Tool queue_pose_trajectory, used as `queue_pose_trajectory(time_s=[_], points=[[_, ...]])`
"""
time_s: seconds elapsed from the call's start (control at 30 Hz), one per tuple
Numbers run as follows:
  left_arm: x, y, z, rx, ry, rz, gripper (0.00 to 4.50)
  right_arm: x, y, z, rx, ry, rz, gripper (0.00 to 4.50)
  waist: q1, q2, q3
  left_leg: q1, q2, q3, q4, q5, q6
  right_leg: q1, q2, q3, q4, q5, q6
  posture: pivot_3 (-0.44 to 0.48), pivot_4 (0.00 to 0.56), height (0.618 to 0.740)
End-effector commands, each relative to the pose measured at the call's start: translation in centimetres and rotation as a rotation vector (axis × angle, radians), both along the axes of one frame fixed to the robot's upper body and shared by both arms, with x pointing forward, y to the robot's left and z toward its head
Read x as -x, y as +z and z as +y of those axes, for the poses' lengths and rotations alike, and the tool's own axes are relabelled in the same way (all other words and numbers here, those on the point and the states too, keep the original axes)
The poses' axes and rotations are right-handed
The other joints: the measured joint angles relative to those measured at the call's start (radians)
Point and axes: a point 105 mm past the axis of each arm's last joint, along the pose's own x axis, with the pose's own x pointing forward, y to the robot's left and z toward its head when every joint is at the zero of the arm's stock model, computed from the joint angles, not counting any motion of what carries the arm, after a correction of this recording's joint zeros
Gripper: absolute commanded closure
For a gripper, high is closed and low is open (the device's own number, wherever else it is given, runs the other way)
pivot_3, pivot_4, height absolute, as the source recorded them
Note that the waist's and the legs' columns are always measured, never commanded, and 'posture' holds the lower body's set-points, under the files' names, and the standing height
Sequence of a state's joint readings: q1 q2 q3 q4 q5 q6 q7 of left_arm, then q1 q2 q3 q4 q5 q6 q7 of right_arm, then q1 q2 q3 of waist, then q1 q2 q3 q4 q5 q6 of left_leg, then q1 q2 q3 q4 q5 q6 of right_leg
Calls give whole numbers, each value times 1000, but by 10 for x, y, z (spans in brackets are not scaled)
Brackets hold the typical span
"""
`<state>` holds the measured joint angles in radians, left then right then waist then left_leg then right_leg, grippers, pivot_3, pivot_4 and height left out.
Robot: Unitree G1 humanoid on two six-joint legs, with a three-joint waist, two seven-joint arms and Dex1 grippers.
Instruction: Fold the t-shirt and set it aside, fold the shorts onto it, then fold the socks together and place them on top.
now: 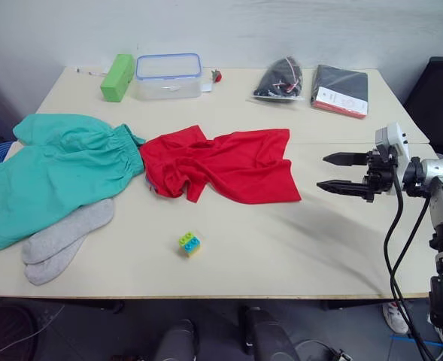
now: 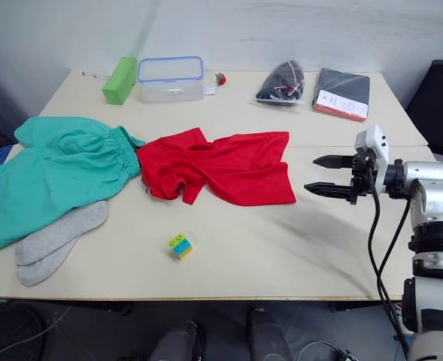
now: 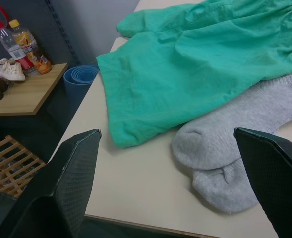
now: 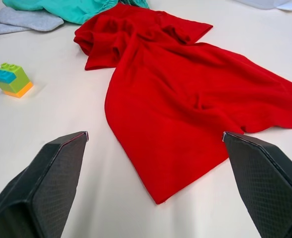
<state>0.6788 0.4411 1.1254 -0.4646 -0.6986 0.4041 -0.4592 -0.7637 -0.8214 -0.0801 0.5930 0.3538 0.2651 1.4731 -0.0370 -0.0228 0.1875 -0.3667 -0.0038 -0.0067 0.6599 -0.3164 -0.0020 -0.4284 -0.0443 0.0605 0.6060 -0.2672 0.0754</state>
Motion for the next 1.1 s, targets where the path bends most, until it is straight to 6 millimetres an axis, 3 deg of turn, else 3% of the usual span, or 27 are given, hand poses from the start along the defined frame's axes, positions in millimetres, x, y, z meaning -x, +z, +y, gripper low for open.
queue_pose_trajectory(time_s=[0.03,0.17,0.47,0.6,0.73,0.83,1.0,1.1], points=[[4,9,-4,-29,-1,-16,0,1,12,5,-16,28,-38,63,0,0,0,0,0,0,0,0,0,0,0,0,0,0,0,0,150,740],[0,0,-11,-19,-29,10,0,2,12,4,-1,23,-39,63,0,0,0,0,0,0,0,0,0,0,0,0,0,0,0,0,150,740],[-12,1,-16,-22,-69,7,0,2,17,4,9,12,-58,63,-1,0,0,0,0,0,0,0,0,0,0,0,0,0,0,0,150,740],[-21,-3,-35,-29,-173,56,0,3,20,18,40,51,-98,63,-1,0,0,0,0,0,0,0,0,0,0,0,0,0,0,0,150,740],[-31,-9,-82,-10,-440,149,0,18,22,57,65,246,-90,63,-6,0,0,-1,0,0,0,0,0,0,0,0,0,0,0,0,150,740],[-24,-19,-122,-5,-709,291,0,34,19,101,102,465,-107,63,-19,0,0,-1,1,0,0,0,0,0,0,0,1,0,0,0,150,740],[-17,-19,-145,-3,-887,374,0,52,8,149,147,709,-131,63,-20,2,1,-1,1,-1,0,0,0,-2,1,-1,2,0,-1,0,150,740],[-16,-18,-149,-5,-931,389,0,63,-10,175,205,845,-163,63,-20,2,1,-1,1,-3,-1,0,-1,-2,1,-3,2,-1,-2,0,150,740]])
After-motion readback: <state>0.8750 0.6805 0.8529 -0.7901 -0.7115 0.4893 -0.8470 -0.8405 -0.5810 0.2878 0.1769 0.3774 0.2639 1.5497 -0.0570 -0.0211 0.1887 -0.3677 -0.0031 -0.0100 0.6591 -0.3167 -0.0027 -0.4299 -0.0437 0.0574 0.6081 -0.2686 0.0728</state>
